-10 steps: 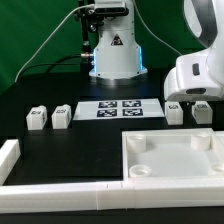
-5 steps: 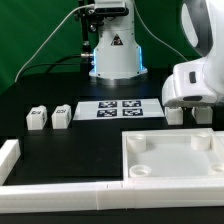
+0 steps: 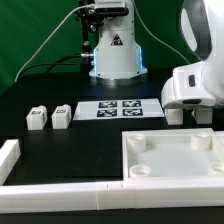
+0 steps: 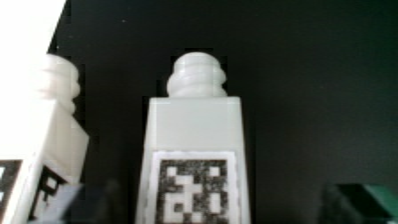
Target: Assemble one leg
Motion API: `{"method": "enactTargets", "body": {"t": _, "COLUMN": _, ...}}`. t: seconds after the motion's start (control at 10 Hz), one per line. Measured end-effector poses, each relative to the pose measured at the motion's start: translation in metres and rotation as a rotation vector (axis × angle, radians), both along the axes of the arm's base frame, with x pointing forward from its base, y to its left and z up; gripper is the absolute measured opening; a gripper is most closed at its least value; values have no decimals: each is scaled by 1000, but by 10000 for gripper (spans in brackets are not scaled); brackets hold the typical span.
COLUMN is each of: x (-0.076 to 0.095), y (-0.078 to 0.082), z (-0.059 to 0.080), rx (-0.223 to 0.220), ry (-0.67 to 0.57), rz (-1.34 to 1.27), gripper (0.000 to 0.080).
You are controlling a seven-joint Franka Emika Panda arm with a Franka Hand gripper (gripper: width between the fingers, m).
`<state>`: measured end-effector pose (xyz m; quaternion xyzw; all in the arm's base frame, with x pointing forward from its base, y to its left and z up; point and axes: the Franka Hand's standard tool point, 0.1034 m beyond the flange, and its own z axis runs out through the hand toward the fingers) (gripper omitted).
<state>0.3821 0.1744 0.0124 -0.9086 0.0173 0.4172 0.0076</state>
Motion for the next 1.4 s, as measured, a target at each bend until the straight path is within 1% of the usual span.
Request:
{"method": "enactTargets", "body": {"t": 0.1, "x": 0, "y": 0, "z": 0, "rx": 0, "ry": 0, "rz": 0, "gripper": 426}}
{"method": "enactTargets", "body": {"t": 0.2, "x": 0, "y": 0, "z": 0, "rx": 0, "ry": 0, "rz": 0, "gripper": 426}}
{"method": "enactTargets", "body": {"t": 0.3, "x": 0, "y": 0, "z": 0, "rx": 0, "ry": 0, "rz": 0, "gripper": 288}}
{"method": "enactTargets", "body": {"t": 1.0, "x": 1, "y": 0, "z": 0, "rx": 0, "ry": -1, "rz": 0, "gripper": 290}}
{"method": "enactTargets", "body": {"t": 1.1, "x": 8, "y": -3, "z": 10, "rx": 11, "ry": -8, "rz": 14, "gripper": 290}}
{"method": "enactTargets", "body": {"t": 1.2, "x": 24, "y": -7, "z": 32, "rx": 37, "ry": -48, "rz": 26, "gripper": 290}}
{"method": "enactTargets", "body": {"t": 1.3, "x": 33, "y": -15, "z": 56, "rx": 61, "ry": -46, "rz": 43, "gripper": 291}}
{"method": "enactTargets", "body": {"t": 1.4, "x": 47, "y": -22, "z": 72, "rx": 88, "ry": -76, "rz": 52, "gripper": 291}}
